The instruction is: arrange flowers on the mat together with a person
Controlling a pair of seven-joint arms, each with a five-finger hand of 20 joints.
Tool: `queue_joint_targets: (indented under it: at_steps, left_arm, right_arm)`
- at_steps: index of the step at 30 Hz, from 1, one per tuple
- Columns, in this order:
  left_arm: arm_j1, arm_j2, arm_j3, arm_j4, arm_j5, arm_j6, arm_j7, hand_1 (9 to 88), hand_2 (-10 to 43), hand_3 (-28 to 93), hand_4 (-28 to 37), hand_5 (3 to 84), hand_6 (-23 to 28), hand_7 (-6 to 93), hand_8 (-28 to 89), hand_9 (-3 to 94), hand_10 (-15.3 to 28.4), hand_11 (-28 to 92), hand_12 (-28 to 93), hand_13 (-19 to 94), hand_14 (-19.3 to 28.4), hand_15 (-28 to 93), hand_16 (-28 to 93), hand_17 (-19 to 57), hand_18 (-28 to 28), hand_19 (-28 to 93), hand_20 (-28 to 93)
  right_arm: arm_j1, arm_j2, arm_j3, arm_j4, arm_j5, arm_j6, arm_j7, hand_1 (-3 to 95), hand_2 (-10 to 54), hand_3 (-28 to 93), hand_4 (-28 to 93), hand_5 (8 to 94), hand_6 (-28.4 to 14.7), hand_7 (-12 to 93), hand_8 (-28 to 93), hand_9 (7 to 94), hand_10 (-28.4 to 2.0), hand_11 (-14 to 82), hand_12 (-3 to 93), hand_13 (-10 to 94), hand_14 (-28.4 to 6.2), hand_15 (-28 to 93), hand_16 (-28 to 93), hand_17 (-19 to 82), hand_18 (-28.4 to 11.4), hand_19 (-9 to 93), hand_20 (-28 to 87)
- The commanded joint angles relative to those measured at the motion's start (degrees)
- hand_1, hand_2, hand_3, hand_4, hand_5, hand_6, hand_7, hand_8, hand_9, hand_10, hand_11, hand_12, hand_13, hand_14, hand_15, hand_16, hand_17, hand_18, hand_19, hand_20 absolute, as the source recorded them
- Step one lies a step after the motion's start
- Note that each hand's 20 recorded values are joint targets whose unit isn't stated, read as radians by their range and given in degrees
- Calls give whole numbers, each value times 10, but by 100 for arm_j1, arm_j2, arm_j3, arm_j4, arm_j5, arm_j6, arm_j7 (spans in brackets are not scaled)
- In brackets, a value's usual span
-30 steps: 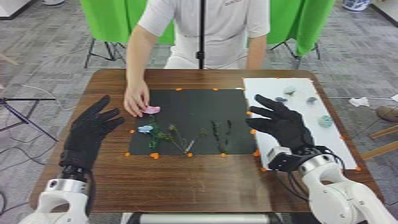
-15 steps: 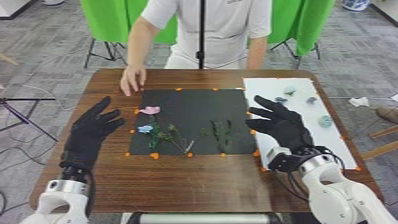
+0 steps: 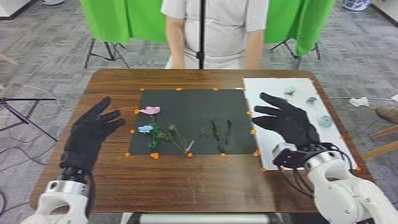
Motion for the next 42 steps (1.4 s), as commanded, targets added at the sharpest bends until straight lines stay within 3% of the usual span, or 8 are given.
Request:
queue_joint_targets:
  at_steps: [1, 7, 13, 15, 25, 30, 37, 42]
  left_arm:
    - [52, 82, 12, -16, -34, 86, 45, 249, 34, 803, -248, 347, 50, 121, -91, 366, 178, 228, 100, 278, 265, 461, -68, -84, 255, 495, 188]
    - [65, 74, 7, -8, -32, 90, 40, 250, 34, 802, -249, 347, 50, 121, -91, 366, 178, 228, 100, 278, 265, 461, -68, -84, 256, 496, 188]
    - [40, 90, 21, -16, -41, 120, 59, 250, 34, 802, -249, 346, 50, 120, -91, 365, 178, 228, 100, 278, 265, 462, -68, -84, 257, 496, 188]
    - [16, 122, 38, -26, -103, 112, 98, 250, 34, 803, -249, 346, 50, 120, -91, 365, 179, 229, 100, 278, 265, 462, -69, -84, 257, 496, 187]
    - [-35, 156, 67, -30, -126, 82, 132, 250, 36, 802, -248, 346, 51, 120, -91, 365, 179, 230, 100, 278, 267, 464, -69, -83, 257, 499, 187]
    - [-16, 205, 99, -32, -164, 121, 157, 251, 35, 802, -247, 346, 51, 120, -90, 365, 179, 231, 100, 278, 267, 464, -70, -83, 258, 499, 187]
    - [-12, 168, 87, -28, -149, 94, 88, 252, 37, 800, -247, 346, 51, 120, -90, 365, 180, 231, 100, 278, 266, 463, -70, -84, 257, 499, 186]
    - [-28, 145, 100, -13, -135, 81, 51, 252, 36, 800, -246, 346, 51, 120, -90, 365, 180, 231, 100, 278, 266, 463, -69, -84, 258, 499, 186]
  right_arm:
    - [92, 608, 681, -158, -746, 727, 315, 231, 36, 775, -279, 459, 31, 188, -138, 527, -151, 245, 166, 455, -156, 513, 134, 88, -222, 597, 265]
    - [392, 1160, 715, -101, -1866, 1409, 1227, 263, 13, 775, -265, 482, 23, 204, -139, 552, -153, 411, 193, 515, -145, 631, 118, 144, -234, 673, 297]
    - [583, 1541, 748, 126, -3030, 1229, 2219, 289, -10, 768, -258, 495, 18, 212, -141, 567, -153, 465, 196, 546, -141, 672, 120, 177, -237, 714, 305]
    - [702, 1596, 705, 225, -3250, 1156, 2539, 292, -16, 765, -257, 498, 16, 211, -141, 567, -152, 472, 196, 547, -140, 675, 120, 179, -237, 716, 302]
    - [1469, 1994, -274, 1033, -5443, 345, 3727, 304, -48, 748, -246, 499, 13, 207, -140, 561, -162, 438, 184, 534, -150, 647, 108, 152, -220, 698, 270]
    - [1678, 2016, -688, 1347, -6018, 32, 3779, 315, -62, 744, -247, 496, 11, 205, -138, 555, -163, 418, 184, 523, -152, 645, 107, 144, -216, 698, 264]
    - [1886, 2014, -1151, 1664, -6586, -443, 3871, 313, -67, 747, -251, 479, 15, 198, -136, 543, -162, 345, 168, 497, -159, 596, 95, 118, -225, 665, 243]
    - [2138, 2044, -1718, 1897, -7045, -397, 3822, 321, -82, 745, -253, 479, 19, 202, -136, 547, -162, 316, 165, 502, -158, 566, 93, 116, -228, 650, 226]
